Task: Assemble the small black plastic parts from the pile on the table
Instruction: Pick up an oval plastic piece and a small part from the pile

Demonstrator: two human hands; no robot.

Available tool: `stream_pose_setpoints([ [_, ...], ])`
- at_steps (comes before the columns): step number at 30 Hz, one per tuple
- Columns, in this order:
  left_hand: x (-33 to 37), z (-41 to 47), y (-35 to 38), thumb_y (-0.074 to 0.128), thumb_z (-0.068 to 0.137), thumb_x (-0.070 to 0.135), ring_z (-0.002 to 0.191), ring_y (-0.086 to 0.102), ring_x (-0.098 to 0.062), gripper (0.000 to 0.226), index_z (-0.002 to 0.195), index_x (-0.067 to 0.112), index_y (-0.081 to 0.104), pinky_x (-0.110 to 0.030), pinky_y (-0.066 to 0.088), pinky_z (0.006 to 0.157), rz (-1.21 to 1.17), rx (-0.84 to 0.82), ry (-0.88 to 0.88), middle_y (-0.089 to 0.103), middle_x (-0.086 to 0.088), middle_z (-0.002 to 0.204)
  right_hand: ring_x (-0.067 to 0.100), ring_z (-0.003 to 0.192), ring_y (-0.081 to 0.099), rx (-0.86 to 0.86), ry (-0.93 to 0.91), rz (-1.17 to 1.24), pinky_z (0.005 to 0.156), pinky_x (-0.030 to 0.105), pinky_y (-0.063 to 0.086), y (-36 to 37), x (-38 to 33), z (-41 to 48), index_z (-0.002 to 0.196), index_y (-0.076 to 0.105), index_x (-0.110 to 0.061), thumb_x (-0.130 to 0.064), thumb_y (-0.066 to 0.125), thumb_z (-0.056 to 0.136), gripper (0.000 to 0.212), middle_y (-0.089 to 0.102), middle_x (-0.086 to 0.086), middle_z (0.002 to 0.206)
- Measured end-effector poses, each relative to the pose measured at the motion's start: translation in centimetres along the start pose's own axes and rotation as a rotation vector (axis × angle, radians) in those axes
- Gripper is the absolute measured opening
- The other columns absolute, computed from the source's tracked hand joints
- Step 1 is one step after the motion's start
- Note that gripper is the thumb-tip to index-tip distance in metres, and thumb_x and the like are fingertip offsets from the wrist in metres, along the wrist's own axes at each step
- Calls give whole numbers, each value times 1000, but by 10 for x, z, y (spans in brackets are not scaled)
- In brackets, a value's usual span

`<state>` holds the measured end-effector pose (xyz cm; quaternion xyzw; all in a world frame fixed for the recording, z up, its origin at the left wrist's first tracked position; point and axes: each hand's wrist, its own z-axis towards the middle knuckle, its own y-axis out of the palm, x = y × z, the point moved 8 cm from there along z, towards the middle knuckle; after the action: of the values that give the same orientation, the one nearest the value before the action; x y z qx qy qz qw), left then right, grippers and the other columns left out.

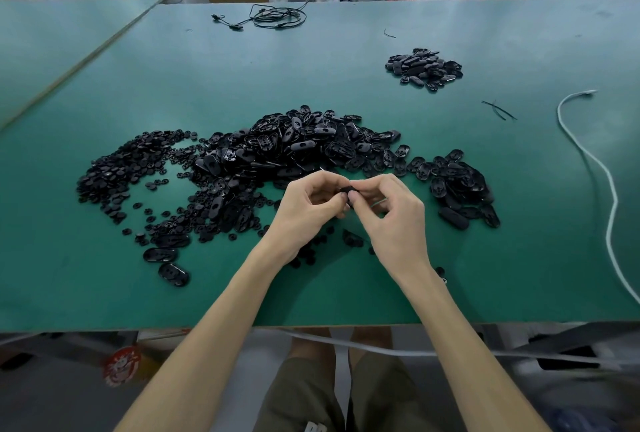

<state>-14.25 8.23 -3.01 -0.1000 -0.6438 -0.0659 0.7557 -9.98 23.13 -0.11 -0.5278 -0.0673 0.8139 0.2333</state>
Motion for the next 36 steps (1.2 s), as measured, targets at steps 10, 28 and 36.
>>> stream_pose_setpoints([
  [10, 2, -1, 0, 65, 94, -5, 78, 71, -19, 19, 102, 9, 76, -42, 61, 83, 82, 23, 37, 77, -13, 93, -1, 79, 63, -41, -13, -37, 69, 7, 45, 3, -1, -1, 95, 75, -12, -3, 75, 93, 9, 65, -7, 90],
  [28, 8, -2, 0, 73, 95, 3, 86, 75, -22, 13, 107, 1, 77, -31, 61, 80, -20, -9, 45, 78, -13, 96, 15, 77, 63, 9, -37, -39, 67, 13, 49, 0, -3, 1, 94, 76, -19, -2, 71, 95, 18, 63, -4, 92],
  [36, 7, -2, -1, 71, 96, 5, 90, 75, -22, 18, 113, 0, 75, -34, 61, 84, -50, 11, 20, 78, -14, 100, 10, 88, 65, 32, -73, -38, 71, 14, 49, -2, -7, -1, 100, 77, -15, 0, 65, 98, 19, 65, -7, 99],
])
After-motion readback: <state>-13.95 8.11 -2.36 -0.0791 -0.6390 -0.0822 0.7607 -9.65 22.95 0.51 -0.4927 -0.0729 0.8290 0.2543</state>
